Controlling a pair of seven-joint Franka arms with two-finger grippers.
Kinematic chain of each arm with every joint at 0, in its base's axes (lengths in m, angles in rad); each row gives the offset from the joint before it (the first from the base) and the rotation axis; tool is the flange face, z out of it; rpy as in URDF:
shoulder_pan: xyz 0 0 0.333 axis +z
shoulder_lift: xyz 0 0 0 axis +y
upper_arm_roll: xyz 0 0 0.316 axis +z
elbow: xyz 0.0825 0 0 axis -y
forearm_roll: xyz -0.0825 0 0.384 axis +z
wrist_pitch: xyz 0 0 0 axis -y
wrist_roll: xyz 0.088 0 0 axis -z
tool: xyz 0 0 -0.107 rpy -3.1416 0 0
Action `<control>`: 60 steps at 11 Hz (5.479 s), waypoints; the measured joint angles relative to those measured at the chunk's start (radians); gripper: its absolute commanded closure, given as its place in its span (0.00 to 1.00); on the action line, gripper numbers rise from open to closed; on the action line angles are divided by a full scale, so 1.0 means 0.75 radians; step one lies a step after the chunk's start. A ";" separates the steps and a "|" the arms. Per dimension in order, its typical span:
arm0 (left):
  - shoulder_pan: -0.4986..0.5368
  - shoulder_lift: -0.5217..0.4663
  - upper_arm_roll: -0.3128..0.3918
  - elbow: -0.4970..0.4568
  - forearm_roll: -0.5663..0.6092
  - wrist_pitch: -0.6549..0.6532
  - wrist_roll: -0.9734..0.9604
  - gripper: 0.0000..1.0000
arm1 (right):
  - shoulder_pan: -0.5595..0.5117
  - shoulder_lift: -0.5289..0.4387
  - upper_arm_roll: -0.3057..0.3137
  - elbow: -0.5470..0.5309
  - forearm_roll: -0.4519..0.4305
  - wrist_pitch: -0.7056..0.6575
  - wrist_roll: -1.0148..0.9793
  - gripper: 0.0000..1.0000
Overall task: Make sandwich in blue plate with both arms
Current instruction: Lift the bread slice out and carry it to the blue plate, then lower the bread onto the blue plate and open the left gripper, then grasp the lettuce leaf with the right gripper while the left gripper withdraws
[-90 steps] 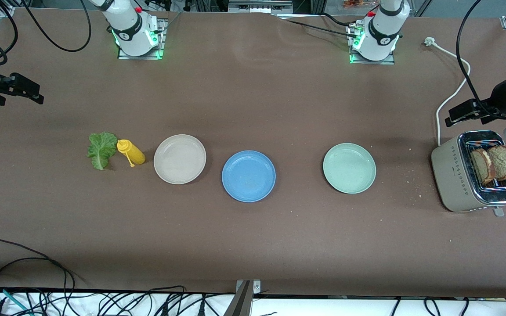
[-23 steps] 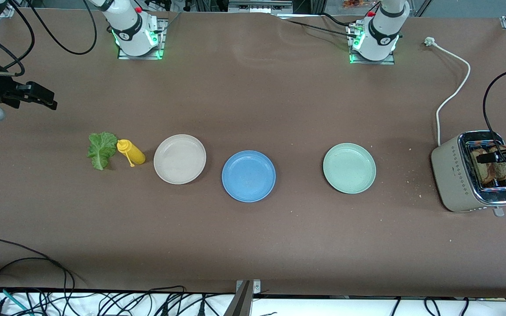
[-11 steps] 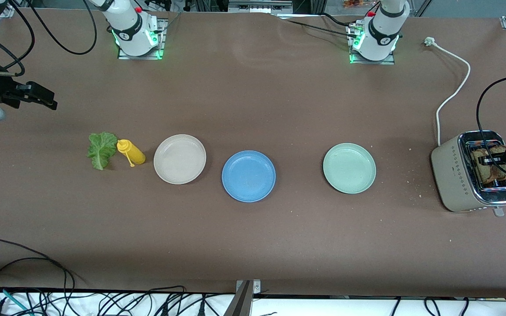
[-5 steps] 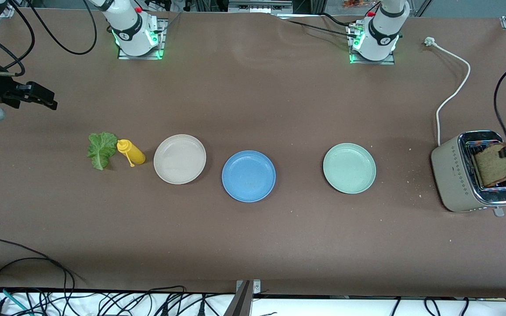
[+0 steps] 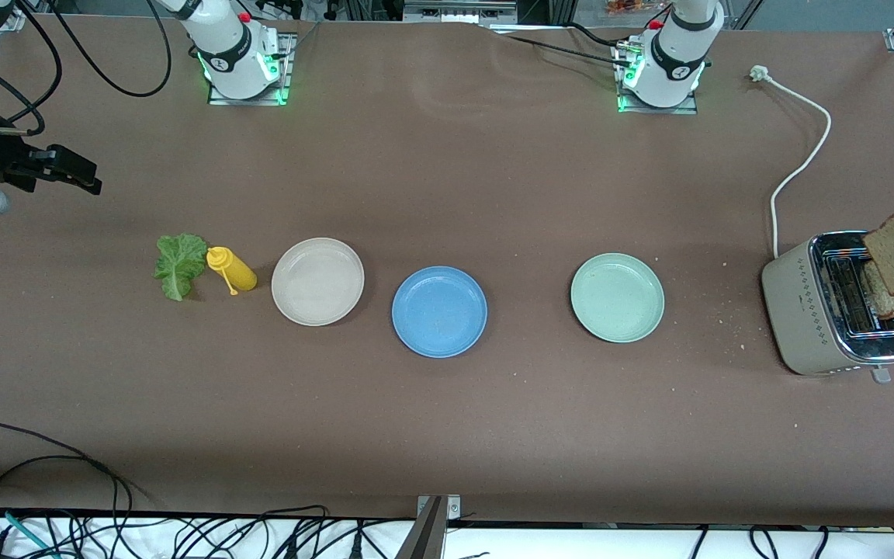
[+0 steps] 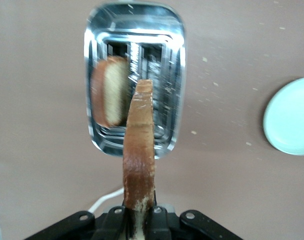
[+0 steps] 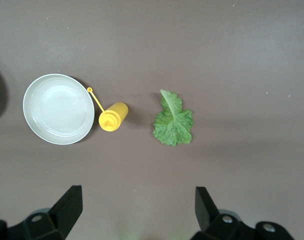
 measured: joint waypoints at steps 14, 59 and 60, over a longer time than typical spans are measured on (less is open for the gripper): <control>-0.040 0.020 -0.871 -0.329 -0.742 0.615 -1.249 1.00 | -0.001 0.011 -0.001 0.001 0.000 0.001 0.000 0.00; -0.916 0.624 -0.370 -0.100 -0.652 1.043 -1.500 0.00 | 0.001 0.016 0.002 0.004 0.000 0.000 -0.003 0.00; -0.866 0.579 -0.368 -0.092 -0.607 0.958 -1.500 0.00 | 0.000 0.017 0.001 0.004 0.000 -0.003 -0.003 0.00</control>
